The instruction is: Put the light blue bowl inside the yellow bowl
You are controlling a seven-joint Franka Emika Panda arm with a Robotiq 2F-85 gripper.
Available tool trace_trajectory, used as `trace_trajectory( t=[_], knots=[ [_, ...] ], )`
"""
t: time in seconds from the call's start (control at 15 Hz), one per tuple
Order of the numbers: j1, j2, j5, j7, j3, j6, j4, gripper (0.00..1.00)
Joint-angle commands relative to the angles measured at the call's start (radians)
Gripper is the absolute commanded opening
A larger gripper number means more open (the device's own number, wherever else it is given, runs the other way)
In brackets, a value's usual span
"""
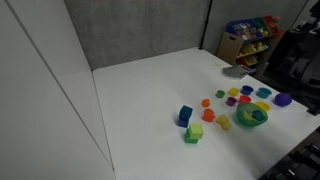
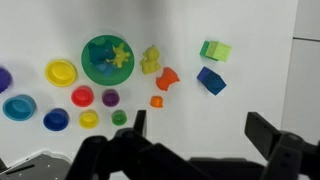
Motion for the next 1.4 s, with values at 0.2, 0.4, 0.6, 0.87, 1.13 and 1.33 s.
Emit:
trace_trajectory(
  t=[0.2,0.4,0.6,0.87,1.13,1.33],
  knots=[
    [-0.027,0.002,0.011,-0.009,0.022,-0.005,0.004,1.00],
    [-0.036,0.030,-0.022,0.004,0.044,0.065,-0.008,1.00],
    [-0.047,0.087,-0.045,0.014,0.062,0.155,-0.007,1.00],
    [-0.056,0.188,-0.079,0.018,0.071,0.280,0.005,1.00],
    [-0.062,0.287,-0.081,-0.003,0.060,0.384,0.017,1.00],
    [-0.073,0.364,-0.080,-0.020,0.051,0.450,0.030,1.00]
  ],
)
